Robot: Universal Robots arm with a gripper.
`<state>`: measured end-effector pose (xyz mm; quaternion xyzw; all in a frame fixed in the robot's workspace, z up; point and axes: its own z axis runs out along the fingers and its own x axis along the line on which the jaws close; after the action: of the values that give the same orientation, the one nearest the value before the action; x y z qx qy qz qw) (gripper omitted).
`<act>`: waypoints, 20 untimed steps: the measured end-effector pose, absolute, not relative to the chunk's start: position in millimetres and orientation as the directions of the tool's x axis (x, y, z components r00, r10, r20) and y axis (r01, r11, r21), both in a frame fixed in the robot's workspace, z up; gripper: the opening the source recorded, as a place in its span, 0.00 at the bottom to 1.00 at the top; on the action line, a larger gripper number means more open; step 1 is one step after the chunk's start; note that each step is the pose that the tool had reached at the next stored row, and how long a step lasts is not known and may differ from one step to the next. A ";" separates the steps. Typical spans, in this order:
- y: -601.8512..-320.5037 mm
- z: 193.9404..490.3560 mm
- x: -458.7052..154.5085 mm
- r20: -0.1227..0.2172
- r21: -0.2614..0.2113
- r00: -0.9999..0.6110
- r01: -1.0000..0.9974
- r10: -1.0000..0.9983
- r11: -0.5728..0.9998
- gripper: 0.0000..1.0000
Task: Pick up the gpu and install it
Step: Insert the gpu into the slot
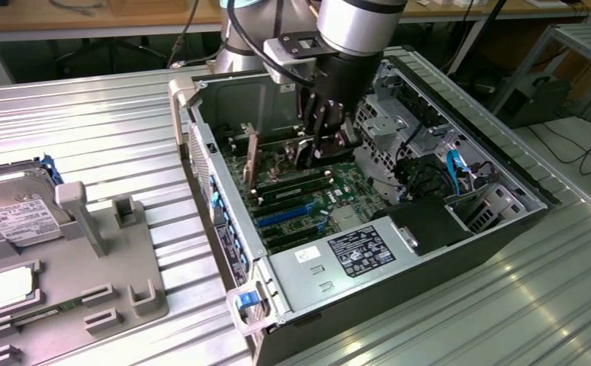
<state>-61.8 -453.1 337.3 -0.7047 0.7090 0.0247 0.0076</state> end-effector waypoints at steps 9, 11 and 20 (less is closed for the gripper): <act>-455.8 320.1 -70.0 -0.046 0.024 0.000 -1.000 -0.999 -0.002 0.28; -456.1 316.9 -70.1 -0.046 0.024 0.003 -1.000 -0.999 -0.004 0.28; -460.1 304.5 -70.1 -0.046 0.024 0.006 -1.000 -0.999 -0.007 0.28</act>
<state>-70.1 -460.1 304.5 -0.7092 0.7045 0.0248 0.0076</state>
